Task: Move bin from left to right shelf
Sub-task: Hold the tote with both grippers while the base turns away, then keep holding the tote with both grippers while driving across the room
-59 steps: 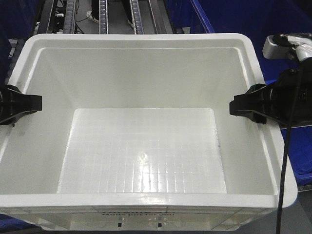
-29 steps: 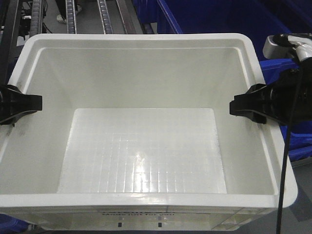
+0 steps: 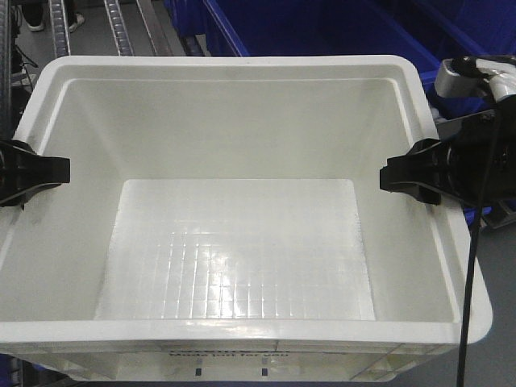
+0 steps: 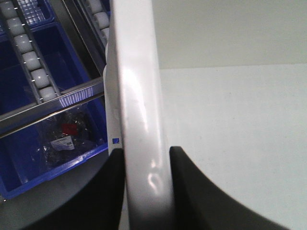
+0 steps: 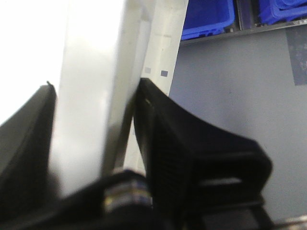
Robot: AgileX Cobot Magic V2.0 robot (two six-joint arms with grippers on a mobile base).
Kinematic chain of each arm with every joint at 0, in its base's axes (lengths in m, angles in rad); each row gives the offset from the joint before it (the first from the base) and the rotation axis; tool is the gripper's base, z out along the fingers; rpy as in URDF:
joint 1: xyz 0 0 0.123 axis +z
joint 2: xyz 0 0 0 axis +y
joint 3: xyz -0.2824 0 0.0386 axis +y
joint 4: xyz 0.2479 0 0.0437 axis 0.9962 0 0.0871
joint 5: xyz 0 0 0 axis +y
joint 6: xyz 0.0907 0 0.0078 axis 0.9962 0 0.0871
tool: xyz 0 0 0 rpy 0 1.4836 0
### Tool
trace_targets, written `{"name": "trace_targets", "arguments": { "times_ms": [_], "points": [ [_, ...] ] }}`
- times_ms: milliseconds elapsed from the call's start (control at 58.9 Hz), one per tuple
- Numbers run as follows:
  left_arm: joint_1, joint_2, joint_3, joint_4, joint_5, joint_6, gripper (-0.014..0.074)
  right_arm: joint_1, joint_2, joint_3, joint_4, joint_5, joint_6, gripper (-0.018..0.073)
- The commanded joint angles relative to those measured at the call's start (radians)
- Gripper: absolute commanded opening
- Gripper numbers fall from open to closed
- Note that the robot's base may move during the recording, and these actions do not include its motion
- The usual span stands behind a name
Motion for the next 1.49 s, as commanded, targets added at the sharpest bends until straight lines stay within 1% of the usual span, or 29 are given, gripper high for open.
{"name": "trace_targets", "arguments": {
  "times_ms": [0, 1476],
  "points": [
    [-0.004, -0.031, -0.035, -0.002, -0.127, 0.035, -0.0006, -0.004, -0.036, -0.043, 0.039, -0.076, -0.042, -0.0005],
    [-0.004, -0.031, -0.035, -0.002, -0.127, 0.035, -0.0006, -0.004, -0.036, -0.043, 0.039, -0.075, -0.042, -0.0005]
  ]
}}
